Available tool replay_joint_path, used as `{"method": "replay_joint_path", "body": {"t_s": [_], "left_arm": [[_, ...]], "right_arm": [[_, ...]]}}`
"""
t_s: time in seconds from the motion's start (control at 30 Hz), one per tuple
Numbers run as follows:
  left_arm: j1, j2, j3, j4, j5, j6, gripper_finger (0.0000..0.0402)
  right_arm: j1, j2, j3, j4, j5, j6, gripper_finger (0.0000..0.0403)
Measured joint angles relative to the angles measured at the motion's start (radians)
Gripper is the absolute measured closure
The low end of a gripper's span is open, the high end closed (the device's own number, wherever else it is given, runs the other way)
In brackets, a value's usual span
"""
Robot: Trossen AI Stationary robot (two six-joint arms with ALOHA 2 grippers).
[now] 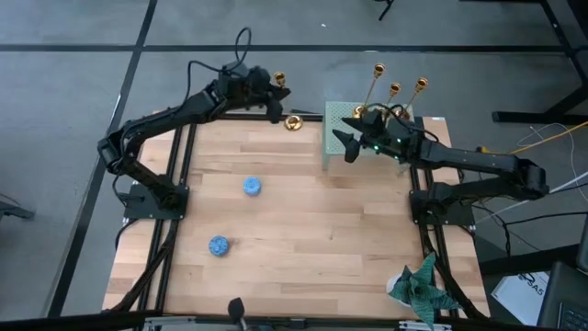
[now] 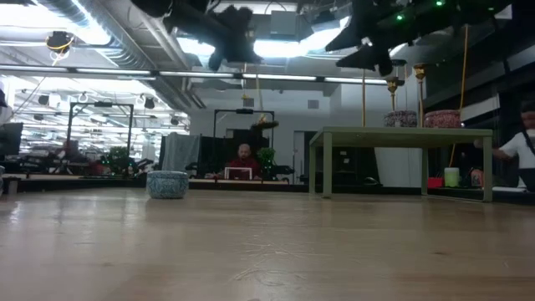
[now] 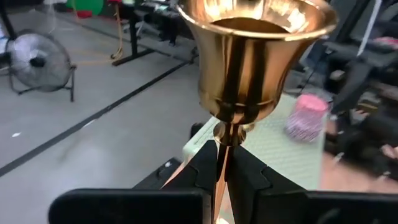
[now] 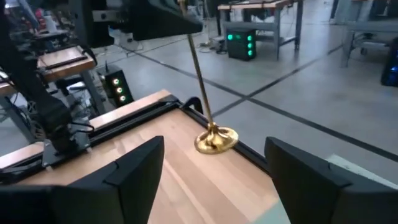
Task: Pick & Place candle stick holders
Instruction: Put the gold candle holder on the shelf
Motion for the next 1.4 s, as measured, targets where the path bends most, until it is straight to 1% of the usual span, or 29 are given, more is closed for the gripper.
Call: {"method": "replay_joint_path", "body": {"t_s": [0.27, 0.47, 0.6, 0.83, 0.9, 0.97, 1.07, 1.27, 1.4], "left_arm": [[-0.064, 0.021, 0.093, -0.008, -0.002, -0.02, 0.0388], [-0.097, 0.031, 0.111, -0.017, 0.0, -0.049, 0.0388], [-0.124, 0.031, 0.111, -0.023, 0.0, -0.06, 0.0387], [-0.167, 0.031, 0.111, -0.024, 0.003, -0.053, 0.0385], [-0.169, 0.031, 0.111, -0.033, 0.003, -0.052, 0.0385], [-0.166, 0.031, 0.111, -0.053, 0.003, -0.051, 0.0385], [-0.162, 0.031, 0.111, -0.074, 0.003, -0.057, 0.0384], [-0.159, 0.029, 0.112, -0.066, 0.0, -0.049, 0.0384], [-0.152, 0.031, 0.112, -0.06, 0.0, -0.048, 0.0383]], "right_arm": [[0.0, 0.17, 0.2, -0.004, -0.121, -0.106, 0.0166], [-0.014, 0.263, 0.319, -0.028, -0.138, -0.165, 0.0197], [-0.024, 0.323, 0.385, -0.028, -0.181, -0.186, 0.0207], [-0.024, 0.43, 0.47, -0.03, -0.186, -0.186, 0.0208], [-0.024, 0.442, 0.479, -0.03, -0.186, -0.187, 0.021], [-0.024, 0.443, 0.481, -0.03, -0.185, -0.197, 0.0219], [-0.024, 0.443, 0.481, -0.03, -0.175, -0.213, 0.0254], [-0.034, 0.443, 0.481, -0.035, -0.176, -0.212, 0.0345], [-0.044, 0.443, 0.483, -0.06, -0.187, -0.212, 0.0386]]}}
